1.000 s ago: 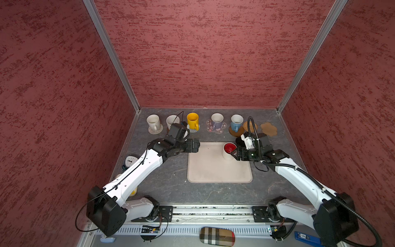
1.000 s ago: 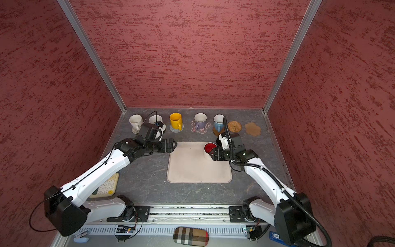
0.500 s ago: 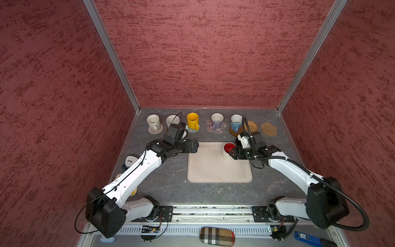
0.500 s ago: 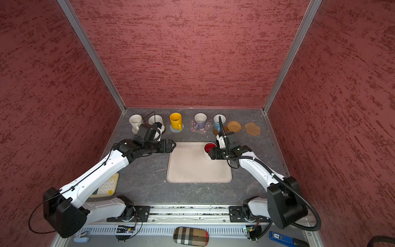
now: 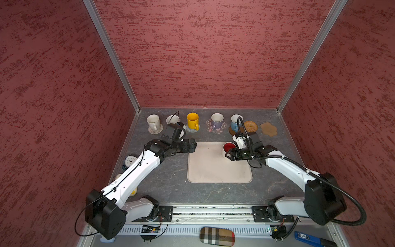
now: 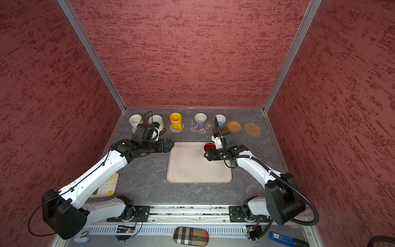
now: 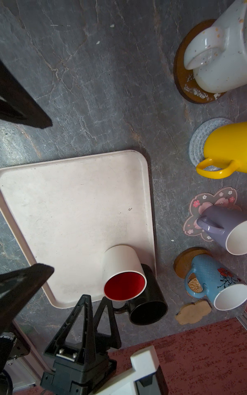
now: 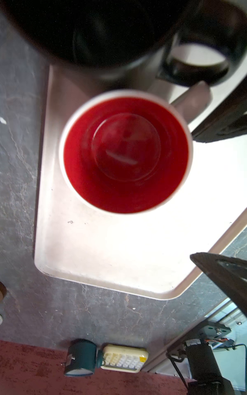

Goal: Place cups on coasters
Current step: Rotate the cup on the tray.

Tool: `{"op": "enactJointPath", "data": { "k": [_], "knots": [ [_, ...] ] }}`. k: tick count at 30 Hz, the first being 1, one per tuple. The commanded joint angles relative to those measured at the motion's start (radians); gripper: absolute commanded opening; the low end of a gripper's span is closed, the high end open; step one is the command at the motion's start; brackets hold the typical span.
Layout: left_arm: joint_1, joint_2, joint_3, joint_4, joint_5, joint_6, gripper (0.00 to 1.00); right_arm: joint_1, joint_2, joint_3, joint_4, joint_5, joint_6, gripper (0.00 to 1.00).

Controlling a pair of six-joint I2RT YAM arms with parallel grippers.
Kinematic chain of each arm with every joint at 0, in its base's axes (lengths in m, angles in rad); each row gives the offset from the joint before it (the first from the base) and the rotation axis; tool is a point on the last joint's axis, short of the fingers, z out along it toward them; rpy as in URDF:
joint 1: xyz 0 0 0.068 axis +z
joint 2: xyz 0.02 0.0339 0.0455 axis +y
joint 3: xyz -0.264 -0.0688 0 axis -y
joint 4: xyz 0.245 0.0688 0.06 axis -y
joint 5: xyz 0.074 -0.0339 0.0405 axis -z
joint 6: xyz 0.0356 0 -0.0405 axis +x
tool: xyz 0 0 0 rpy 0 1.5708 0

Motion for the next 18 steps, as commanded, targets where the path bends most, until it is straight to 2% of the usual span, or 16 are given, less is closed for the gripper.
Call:
{"op": "enactJointPath", "data": {
  "k": [1, 8, 18],
  "knots": [
    [0.004, -0.023, -0.019, 0.001, 0.018, 0.009, 0.99, 0.02, 0.006, 0.009, 0.033, -0.027, -0.021, 0.81],
    [0.004, -0.041, -0.033, 0.007, 0.022, 0.001, 1.0, 0.018, -0.042, 0.046, -0.02, 0.056, -0.04, 0.82],
    [0.003, -0.053, -0.038, 0.005, 0.025, -0.003, 0.99, 0.018, -0.009, 0.103, -0.071, 0.204, -0.072, 0.85]
  ]
}}
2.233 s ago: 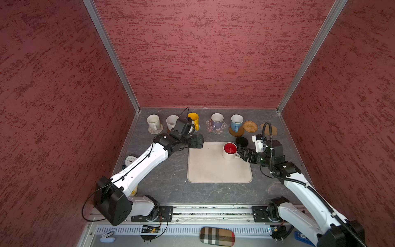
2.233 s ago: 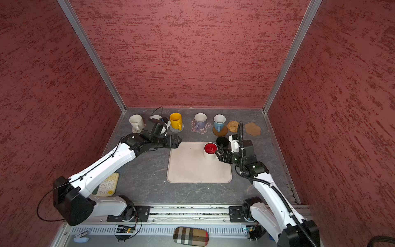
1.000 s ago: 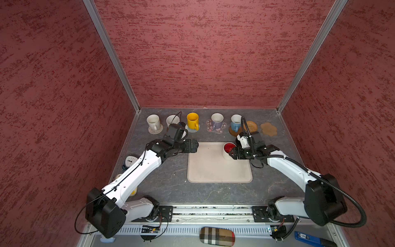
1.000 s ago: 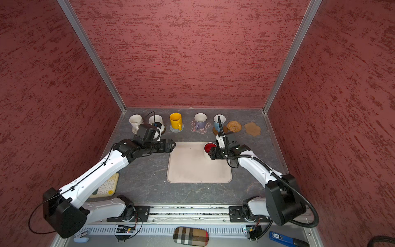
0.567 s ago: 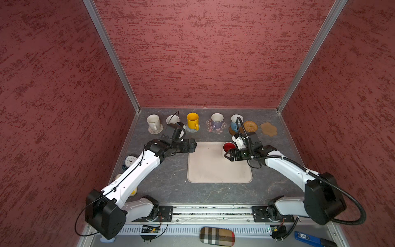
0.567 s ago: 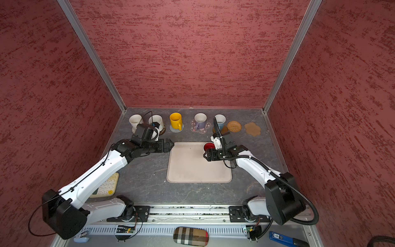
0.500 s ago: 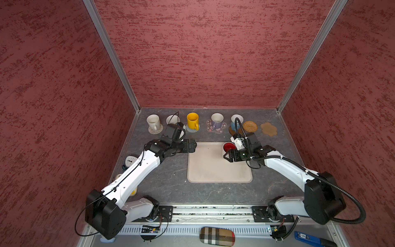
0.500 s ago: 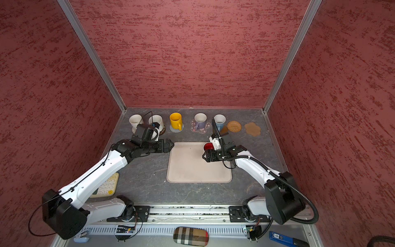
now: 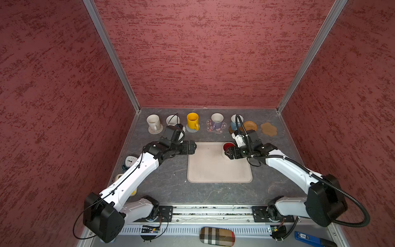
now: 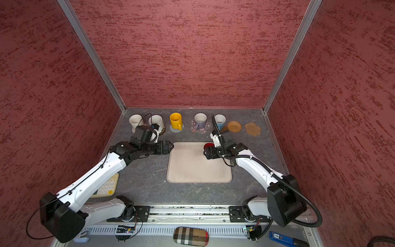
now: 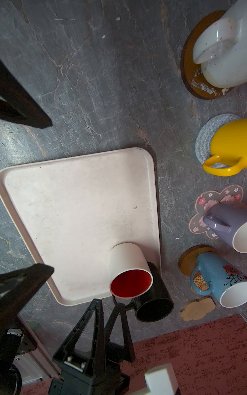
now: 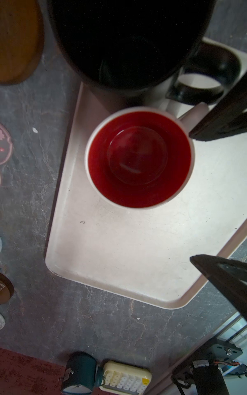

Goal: Place cups on coasters
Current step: Rotate the cup on the tray.

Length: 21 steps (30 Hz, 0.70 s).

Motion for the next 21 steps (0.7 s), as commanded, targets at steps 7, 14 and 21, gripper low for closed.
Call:
{"op": "enactJointPath", "data": {
  "k": [7, 14, 21],
  "knots": [
    [0.004, -0.036, -0.003, -0.02, -0.007, 0.003, 1.0, -0.008, 0.079, 0.045, -0.011, 0.102, -0.044, 0.85],
    [0.018, -0.061, -0.013, -0.037, -0.012, 0.006, 0.99, -0.01, 0.103, 0.033, 0.014, 0.078, -0.048, 0.86],
    [0.022, -0.068, -0.014, -0.039, -0.009, 0.008, 0.99, -0.01, 0.112, 0.021, 0.031, -0.024, -0.055, 0.86]
  ]
}}
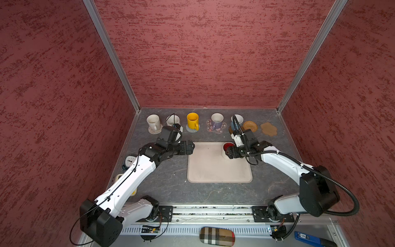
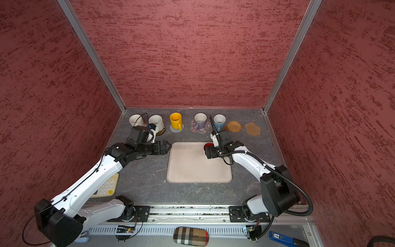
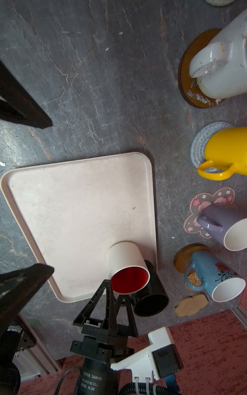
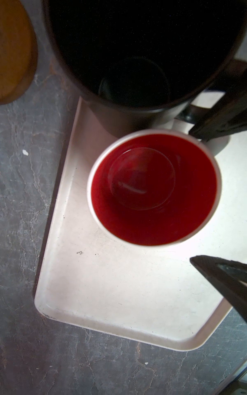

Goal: Place cups on coasters
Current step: Rotate the cup on the tray, then pick up the cup from the tray.

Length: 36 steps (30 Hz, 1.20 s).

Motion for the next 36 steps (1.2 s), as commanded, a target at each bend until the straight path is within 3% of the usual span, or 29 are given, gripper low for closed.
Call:
{"op": "enactJointPath", "data": {
  "k": [1, 12, 27, 36],
  "knots": [
    [0.005, -0.018, -0.012, -0.009, -0.005, 0.008, 0.99, -0.003, 0.01, 0.002, 0.028, -0.083, -0.024, 0.85],
    [0.007, -0.023, -0.016, -0.007, -0.004, 0.009, 1.0, 0.021, -0.002, -0.015, 0.027, -0.138, -0.008, 0.84],
    [0.011, -0.011, 0.005, 0.004, 0.015, 0.018, 0.99, 0.081, -0.031, -0.072, 0.025, 0.03, 0.044, 0.71],
    [0.011, 0.002, 0.019, -0.003, 0.021, 0.024, 1.0, 0.107, 0.013, -0.063, 0.035, 0.119, 0.078, 0.57]
  ]
}}
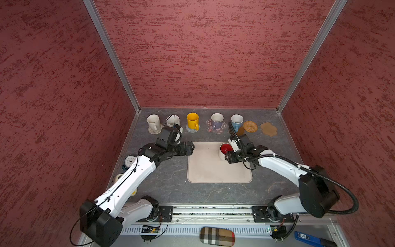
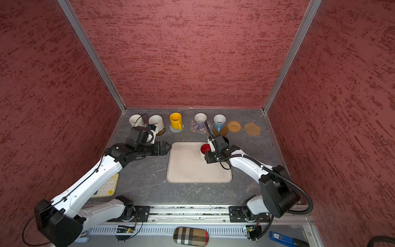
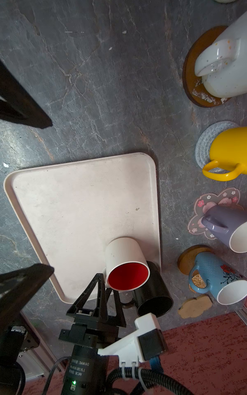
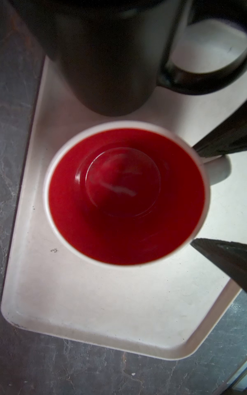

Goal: Place cups on coasters
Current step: Pick up the cup from the tray.

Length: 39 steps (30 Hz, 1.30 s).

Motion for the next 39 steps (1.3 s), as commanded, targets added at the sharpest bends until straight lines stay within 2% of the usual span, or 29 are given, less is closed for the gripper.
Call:
{"op": "enactJointPath", "data": {
  "k": [1, 9, 19, 32, 37, 39],
  "knots": [
    [0.007, 0.006, 0.026, 0.004, 0.009, 0.017, 1.0, 0.011, 0.04, -0.001, 0.009, 0.055, 0.007, 0.56],
    [0.005, 0.008, 0.022, 0.006, 0.004, 0.015, 0.99, 0.02, 0.083, 0.006, 0.016, 0.074, 0.007, 0.51],
    [0.006, 0.007, 0.018, 0.004, 0.003, 0.012, 1.0, 0.023, 0.092, 0.026, 0.014, 0.09, 0.009, 0.36],
    [0.007, 0.004, 0.014, 0.006, 0.005, 0.011, 0.99, 0.032, 0.07, 0.04, -0.01, 0.129, 0.016, 0.24],
    [0.007, -0.001, 0.014, 0.004, 0.003, 0.01, 1.0, 0.038, 0.066, 0.051, -0.029, 0.149, 0.021, 0.23],
    [0.007, -0.001, 0.014, 0.001, 0.004, 0.011, 1.0, 0.041, 0.071, 0.064, -0.048, 0.169, 0.025, 0.31]
  ]
}}
